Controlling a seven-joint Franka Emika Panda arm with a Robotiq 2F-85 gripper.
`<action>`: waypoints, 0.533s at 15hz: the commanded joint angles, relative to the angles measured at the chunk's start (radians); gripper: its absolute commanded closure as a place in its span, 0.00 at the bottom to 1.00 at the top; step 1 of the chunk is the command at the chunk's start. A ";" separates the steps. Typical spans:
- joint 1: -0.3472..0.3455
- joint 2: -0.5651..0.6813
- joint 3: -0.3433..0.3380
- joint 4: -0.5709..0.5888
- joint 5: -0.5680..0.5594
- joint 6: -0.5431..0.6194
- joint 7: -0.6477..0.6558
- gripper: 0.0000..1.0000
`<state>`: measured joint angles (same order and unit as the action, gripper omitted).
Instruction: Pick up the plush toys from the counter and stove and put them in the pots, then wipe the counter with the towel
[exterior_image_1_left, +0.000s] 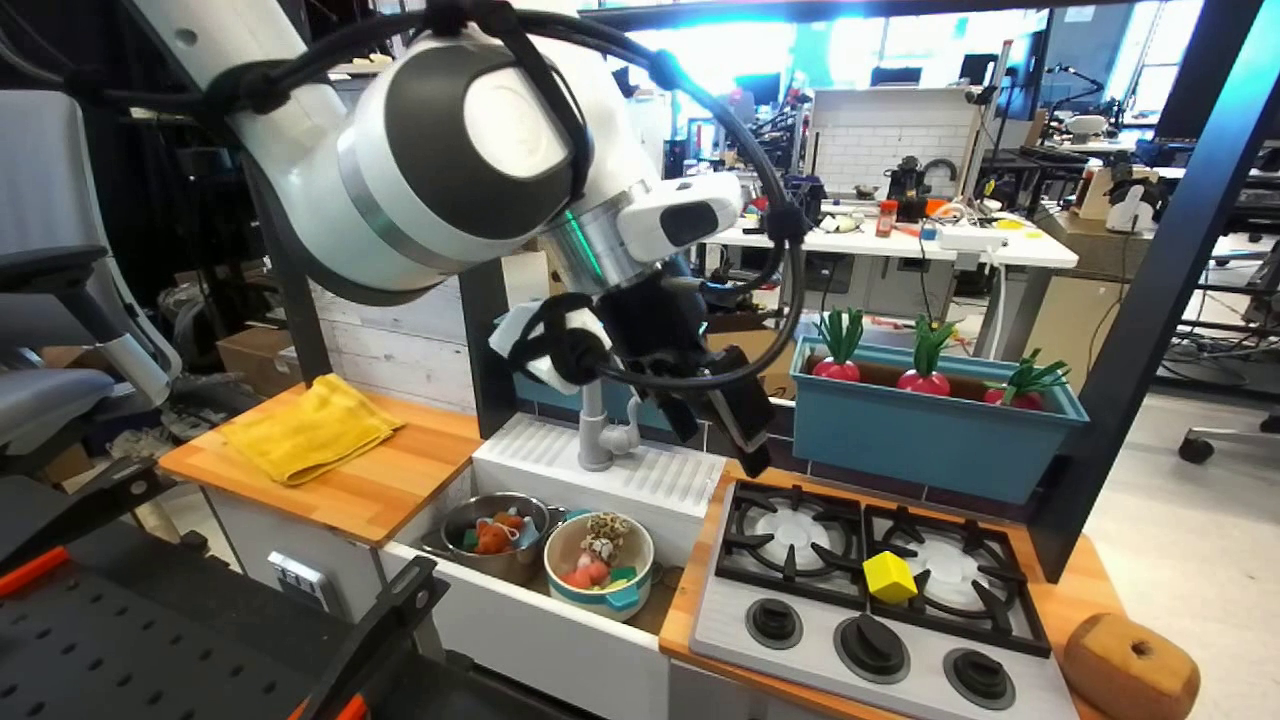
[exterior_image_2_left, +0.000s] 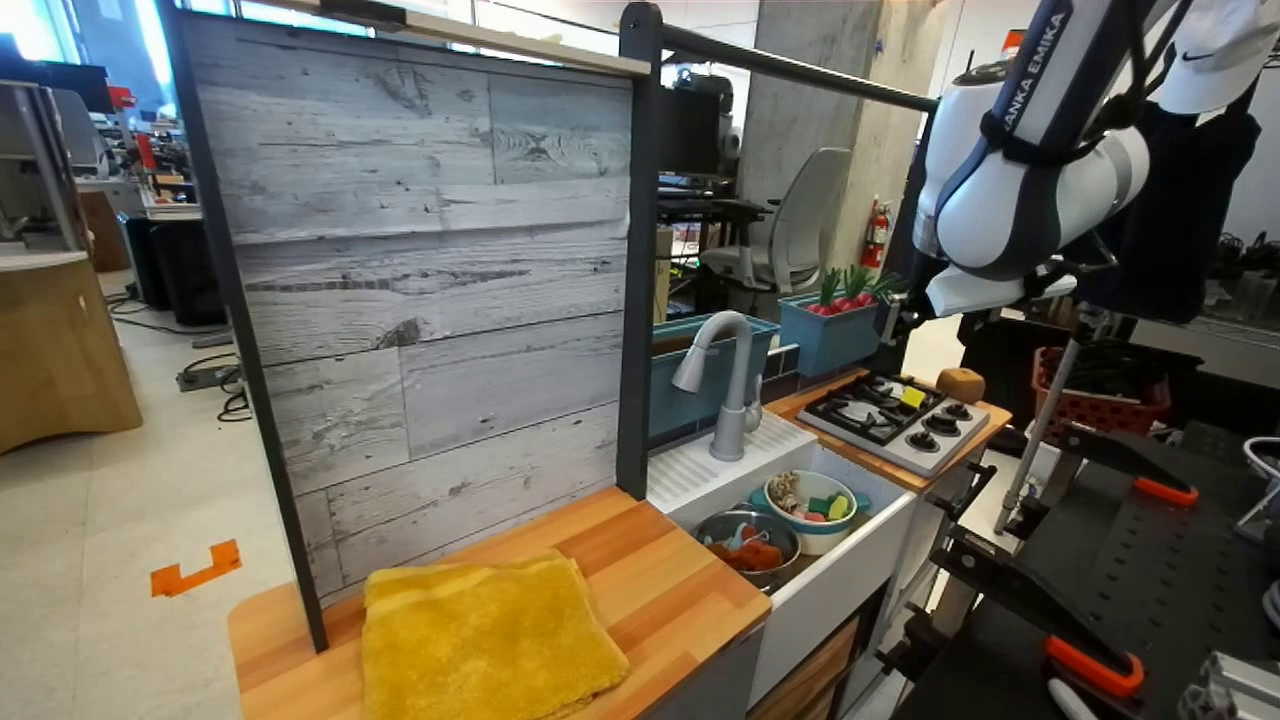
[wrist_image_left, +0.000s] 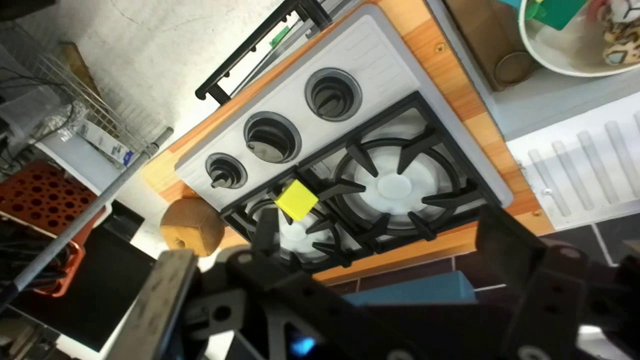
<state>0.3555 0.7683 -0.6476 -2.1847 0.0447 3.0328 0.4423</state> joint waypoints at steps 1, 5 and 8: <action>-0.170 0.140 0.061 0.200 0.049 -0.079 -0.005 0.00; -0.339 0.281 0.117 0.424 0.075 -0.144 0.018 0.00; -0.428 0.368 0.162 0.559 0.098 -0.153 0.035 0.00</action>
<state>-0.0040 1.0420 -0.5256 -1.7823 0.1069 2.9166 0.4528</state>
